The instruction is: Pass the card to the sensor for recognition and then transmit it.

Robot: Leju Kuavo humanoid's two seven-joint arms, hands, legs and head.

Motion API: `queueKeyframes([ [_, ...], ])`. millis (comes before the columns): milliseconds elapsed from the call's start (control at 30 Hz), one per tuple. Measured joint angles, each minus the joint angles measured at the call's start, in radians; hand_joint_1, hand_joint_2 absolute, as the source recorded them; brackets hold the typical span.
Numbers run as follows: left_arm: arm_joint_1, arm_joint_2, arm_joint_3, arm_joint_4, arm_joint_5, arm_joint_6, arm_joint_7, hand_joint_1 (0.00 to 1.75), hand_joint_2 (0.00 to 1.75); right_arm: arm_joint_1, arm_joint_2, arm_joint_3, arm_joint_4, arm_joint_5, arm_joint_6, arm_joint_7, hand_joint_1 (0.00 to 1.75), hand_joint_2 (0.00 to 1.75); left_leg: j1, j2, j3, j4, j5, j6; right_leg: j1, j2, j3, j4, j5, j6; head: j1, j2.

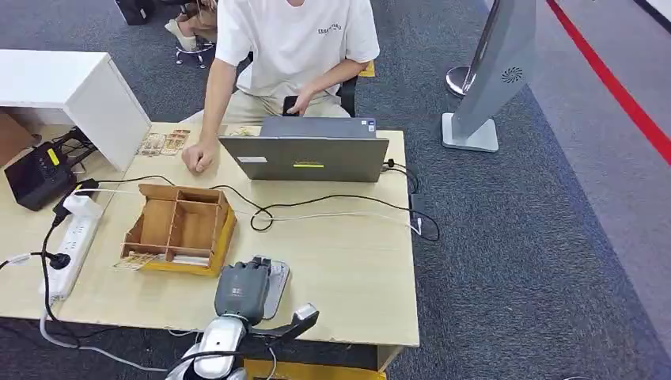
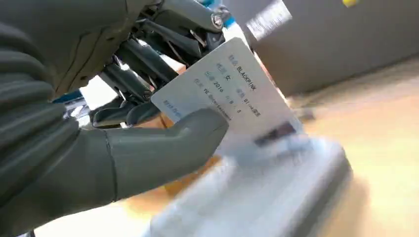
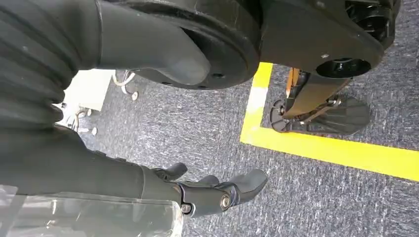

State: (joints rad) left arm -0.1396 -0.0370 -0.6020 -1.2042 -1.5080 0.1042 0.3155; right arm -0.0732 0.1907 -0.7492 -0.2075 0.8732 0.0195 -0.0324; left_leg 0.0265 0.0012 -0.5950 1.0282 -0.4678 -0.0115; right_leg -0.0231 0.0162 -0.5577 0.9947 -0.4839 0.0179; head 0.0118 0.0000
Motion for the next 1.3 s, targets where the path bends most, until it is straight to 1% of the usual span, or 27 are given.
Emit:
queueKeyframes([
  [67,-0.017,0.008,0.003,-0.037,0.001,0.003,-0.014,1.75,1.75,0.001,0.000,-0.003,0.000,0.006,0.000,0.000,0.00,1.75,0.000,0.000,0.000,0.000,0.000,0.000,0.000,0.000,0.000,0.000,0.000,0.000,0.000,0.000],
  [133,-0.032,0.016,0.006,-0.078,0.002,0.063,-0.018,1.75,1.75,0.002,0.000,-0.005,0.000,0.018,0.000,-0.002,0.00,1.75,0.000,0.000,0.000,0.000,0.001,0.000,0.000,0.000,0.000,0.000,0.000,0.000,0.000,0.000],
  [167,-0.049,0.025,0.010,-0.115,0.004,0.082,-0.027,1.75,1.75,0.003,0.000,-0.005,0.000,0.019,0.000,-0.002,0.00,1.75,0.000,0.000,0.000,0.000,0.001,0.000,0.000,0.000,0.000,0.000,0.000,0.000,0.000,0.000],
  [233,-0.093,0.039,0.021,-0.168,0.005,0.080,-0.040,1.75,1.75,0.003,-0.001,-0.006,0.000,0.025,0.000,-0.003,0.00,1.75,0.000,-0.002,0.000,0.000,0.001,0.000,0.000,-0.002,0.001,0.000,0.000,0.000,0.000,0.000],
  [367,-0.151,0.058,0.040,-0.239,0.007,0.141,-0.052,1.75,1.75,0.004,-0.001,-0.007,0.000,0.042,0.000,-0.008,0.00,1.75,0.000,-0.001,0.000,0.000,0.001,0.000,0.000,-0.002,0.000,0.001,0.000,0.000,0.000,0.000],
  [467,-0.242,0.079,0.069,-0.277,0.008,0.155,-0.059,1.75,1.75,0.002,-0.001,-0.006,0.000,0.074,0.000,-0.008,0.00,1.75,0.000,-0.002,-0.001,0.000,0.002,0.000,0.000,-0.002,0.000,0.001,0.000,0.000,0.000,0.000],
  [533,-0.333,0.096,0.105,-0.276,0.004,0.168,-0.066,1.75,1.75,-0.002,-0.001,0.003,0.000,0.102,0.000,0.002,0.00,1.75,0.000,-0.002,-0.001,0.000,0.003,0.000,0.000,-0.002,0.000,0.001,0.001,-0.001,0.000,0.000],
  [600,-0.443,0.122,0.145,-0.238,0.000,0.199,-0.069,1.75,1.75,-0.010,-0.001,0.015,0.000,0.131,0.000,0.018,0.00,1.75,0.001,-0.002,-0.001,0.000,0.004,-0.001,0.000,-0.002,0.000,0.001,0.002,-0.001,0.000,0.000],
  [667,-0.564,0.151,0.177,-0.140,0.000,0.234,-0.045,1.75,1.75,-0.021,0.001,0.030,0.000,0.150,0.000,0.031,0.00,1.75,0.001,-0.001,0.000,0.000,0.005,-0.001,0.000,-0.002,0.000,0.003,0.002,-0.002,0.000,0.000],
  [733,-0.668,0.179,0.197,-0.002,0.000,0.269,-0.018,1.75,1.75,-0.031,0.004,0.039,0.000,0.159,0.000,0.040,0.00,1.75,0.001,0.000,0.000,0.000,0.005,-0.001,0.000,-0.001,-0.001,0.004,0.003,-0.003,0.000,0.000],
  [767,-0.699,0.185,0.206,0.047,0.000,0.280,-0.010,1.75,1.75,-0.034,0.006,0.041,0.001,0.159,0.000,0.045,0.00,1.75,0.001,0.000,0.001,0.000,0.005,-0.002,0.000,-0.001,-0.001,0.004,0.003,-0.003,0.000,0.000],
  [867,-0.745,0.196,0.220,0.172,0.000,0.317,0.020,1.75,1.75,-0.039,0.010,0.046,0.001,0.159,0.000,0.051,0.00,1.75,0.001,-0.001,0.000,0.000,0.006,-0.002,0.000,0.000,-0.001,0.004,0.003,-0.003,0.000,0.000],
  [933,-0.756,0.199,0.225,0.231,0.000,0.328,0.027,1.75,1.75,-0.042,0.012,0.049,0.001,0.159,0.000,0.051,0.00,1.75,0.001,-0.001,0.000,0.000,0.006,-0.002,0.000,0.000,-0.001,0.004,0.003,-0.003,0.000,0.000],
  [1000,-0.765,0.202,0.226,0.267,-0.001,0.330,0.032,1.75,1.75,-0.043,0.013,0.054,0.001,0.159,0.000,0.053,0.00,1.75,0.000,-0.001,-0.001,0.000,0.005,-0.002,0.000,-0.001,-0.002,0.004,0.003,-0.003,0.000,0.000],
  [1033,-0.770,0.202,0.226,0.280,-0.001,0.328,0.035,0.00,1.75,-0.044,0.013,0.054,0.001,0.159,0.000,0.058,0.00,1.75,0.000,-0.001,-0.001,0.000,0.005,-0.002,0.000,-0.001,-0.002,0.004,0.003,-0.003,0.000,0.000],
  [1200,-0.768,0.203,0.233,0.328,0.000,0.315,0.035,0.00,1.75,-0.046,0.015,0.054,0.001,0.155,0.000,0.068,0.00,1.75,0.000,-0.001,-0.002,0.000,0.005,-0.002,0.000,-0.001,-0.003,0.004,0.003,-0.003,0.000,0.000],
  [1300,-0.757,0.201,0.247,0.336,0.000,0.322,0.014,0.00,1.75,-0.046,0.017,0.054,0.001,0.154,-0.005,0.067,0.00,1.75,0.000,0.000,-0.002,0.000,0.005,-0.002,0.000,0.000,-0.003,0.004,0.003,-0.003,-0.001,0.000],
])
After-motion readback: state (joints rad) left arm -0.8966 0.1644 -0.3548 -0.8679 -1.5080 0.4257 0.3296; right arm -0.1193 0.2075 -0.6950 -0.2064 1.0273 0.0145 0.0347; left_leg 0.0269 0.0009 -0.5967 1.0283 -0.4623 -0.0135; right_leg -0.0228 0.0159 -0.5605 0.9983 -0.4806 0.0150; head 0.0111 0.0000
